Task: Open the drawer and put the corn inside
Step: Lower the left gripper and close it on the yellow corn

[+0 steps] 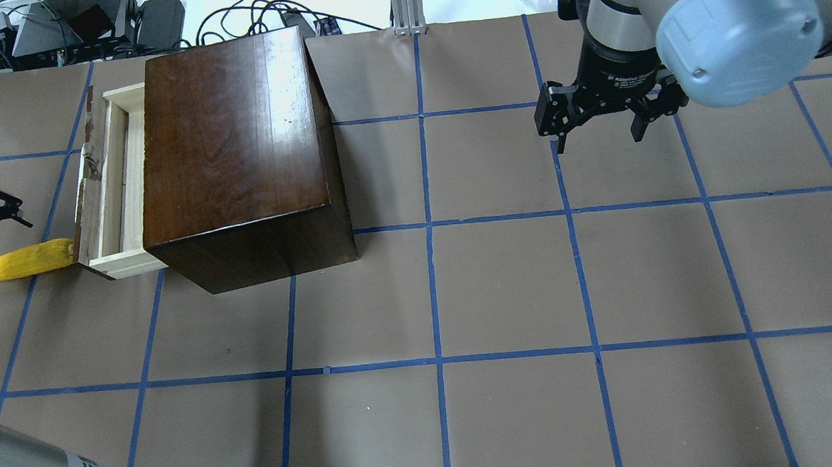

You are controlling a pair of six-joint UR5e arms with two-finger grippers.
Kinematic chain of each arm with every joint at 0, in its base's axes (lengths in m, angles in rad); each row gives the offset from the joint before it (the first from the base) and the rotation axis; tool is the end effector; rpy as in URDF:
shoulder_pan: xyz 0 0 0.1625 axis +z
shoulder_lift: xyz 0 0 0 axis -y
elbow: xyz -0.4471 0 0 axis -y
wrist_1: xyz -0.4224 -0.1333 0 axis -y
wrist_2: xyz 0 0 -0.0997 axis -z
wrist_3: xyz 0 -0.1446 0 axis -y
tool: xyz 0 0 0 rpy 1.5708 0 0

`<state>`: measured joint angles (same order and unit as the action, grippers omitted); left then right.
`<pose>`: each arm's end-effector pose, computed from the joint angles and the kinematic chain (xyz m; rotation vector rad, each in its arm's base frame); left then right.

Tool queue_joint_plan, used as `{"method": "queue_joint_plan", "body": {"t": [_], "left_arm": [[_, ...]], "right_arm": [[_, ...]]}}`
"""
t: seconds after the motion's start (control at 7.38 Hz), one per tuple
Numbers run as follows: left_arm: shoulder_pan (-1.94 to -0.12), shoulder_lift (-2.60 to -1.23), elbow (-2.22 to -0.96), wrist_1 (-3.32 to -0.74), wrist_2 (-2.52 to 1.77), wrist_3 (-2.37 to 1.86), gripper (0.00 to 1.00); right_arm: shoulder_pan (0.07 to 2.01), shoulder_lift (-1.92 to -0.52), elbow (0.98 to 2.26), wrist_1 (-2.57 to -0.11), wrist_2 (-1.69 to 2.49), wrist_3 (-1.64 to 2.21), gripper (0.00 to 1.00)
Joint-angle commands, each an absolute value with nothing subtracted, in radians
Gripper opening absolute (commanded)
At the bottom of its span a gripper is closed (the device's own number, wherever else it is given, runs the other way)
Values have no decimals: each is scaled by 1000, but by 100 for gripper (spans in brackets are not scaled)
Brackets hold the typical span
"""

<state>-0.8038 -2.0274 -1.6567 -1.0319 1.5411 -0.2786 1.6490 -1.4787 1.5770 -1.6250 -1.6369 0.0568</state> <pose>0.3576 -0.5693 0.2008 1.5539 -2.6962 0.0057 0.1667 -0.5434 0.4177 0.0351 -3.0719 -0.0607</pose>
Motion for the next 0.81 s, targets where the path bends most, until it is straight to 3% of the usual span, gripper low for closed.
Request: {"method": "queue_joint_plan", "body": {"t": [0.0, 0.68], "left_arm": [[-804, -2064, -1660, -1023, 1543, -406, 100], [-807, -2134, -1655, -873, 1602, -690, 100]], "right_arm": [[1649, -1479, 1577, -1624, -1637, 57, 100], [1649, -1479, 1577, -1624, -1637, 57, 100]]}}
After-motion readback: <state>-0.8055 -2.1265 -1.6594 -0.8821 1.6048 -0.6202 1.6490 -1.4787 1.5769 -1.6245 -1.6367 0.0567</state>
